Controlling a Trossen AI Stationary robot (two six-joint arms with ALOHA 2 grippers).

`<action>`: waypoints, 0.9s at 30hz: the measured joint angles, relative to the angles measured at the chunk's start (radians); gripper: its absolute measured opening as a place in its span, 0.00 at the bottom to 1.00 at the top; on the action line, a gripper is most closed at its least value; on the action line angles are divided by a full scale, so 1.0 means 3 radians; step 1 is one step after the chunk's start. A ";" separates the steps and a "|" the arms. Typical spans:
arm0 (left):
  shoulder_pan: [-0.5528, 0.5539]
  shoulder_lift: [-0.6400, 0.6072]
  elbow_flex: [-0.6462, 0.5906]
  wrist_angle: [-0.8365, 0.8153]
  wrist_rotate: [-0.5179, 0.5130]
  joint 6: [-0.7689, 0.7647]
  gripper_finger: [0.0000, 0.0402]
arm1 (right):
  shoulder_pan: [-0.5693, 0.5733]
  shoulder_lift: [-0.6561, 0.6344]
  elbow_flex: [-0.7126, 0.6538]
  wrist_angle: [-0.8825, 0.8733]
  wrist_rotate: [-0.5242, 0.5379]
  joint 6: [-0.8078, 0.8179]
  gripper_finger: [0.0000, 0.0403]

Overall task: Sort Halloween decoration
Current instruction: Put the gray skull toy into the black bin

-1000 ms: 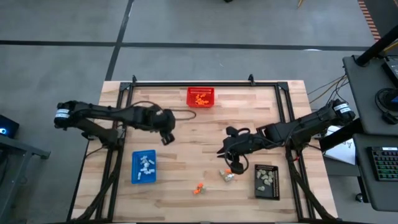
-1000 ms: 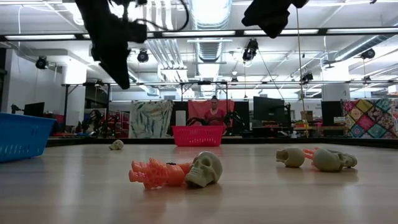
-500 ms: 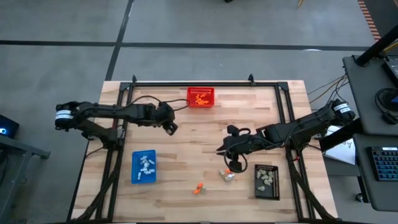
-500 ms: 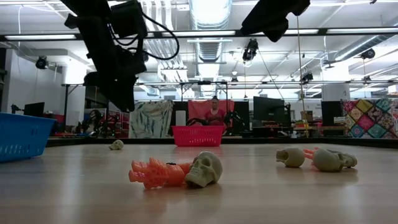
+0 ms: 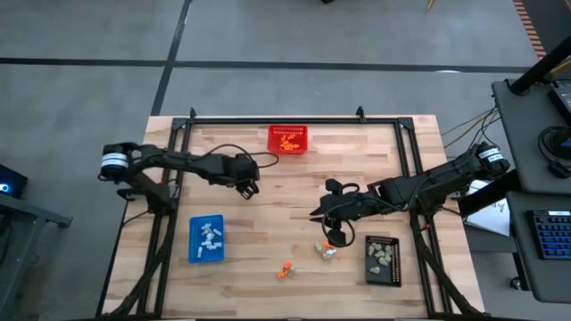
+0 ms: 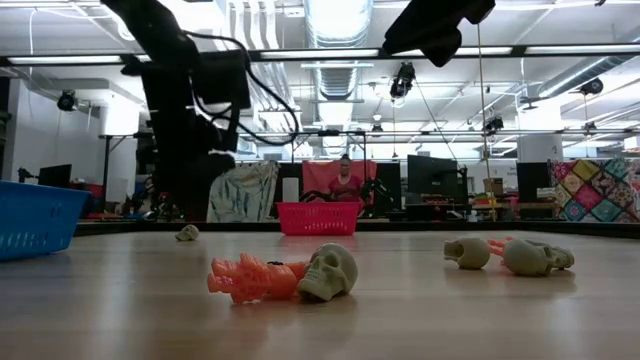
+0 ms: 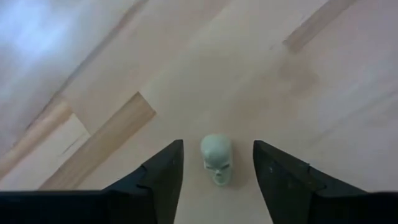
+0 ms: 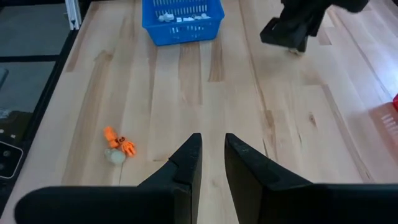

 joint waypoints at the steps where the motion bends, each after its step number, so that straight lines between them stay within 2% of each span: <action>1: 0.0000 0.0046 0.0006 0.0002 0.0000 0.0000 0.43 | 0.0000 0.0000 0.0000 -0.0001 0.0000 0.0000 0.15; 13: -0.0003 0.0400 0.0022 0.0050 -0.0013 0.0020 0.37 | -0.0001 0.0000 0.0000 -0.0003 0.0060 -0.0009 0.15; 17: -0.0003 0.0401 0.0021 0.0078 0.0001 0.0020 0.28 | -0.0001 0.0000 -0.0001 0.0005 0.0058 -0.0009 0.15; 23: -0.0009 0.0387 0.0018 0.0096 0.0002 0.0020 0.10 | -0.0001 0.0000 -0.0017 0.0020 0.0058 -0.0009 0.15; 27: -0.0068 0.0334 0.0003 0.0160 -0.0023 0.0036 0.04 | -0.0001 0.0000 -0.0044 0.0021 0.0058 -0.0027 0.15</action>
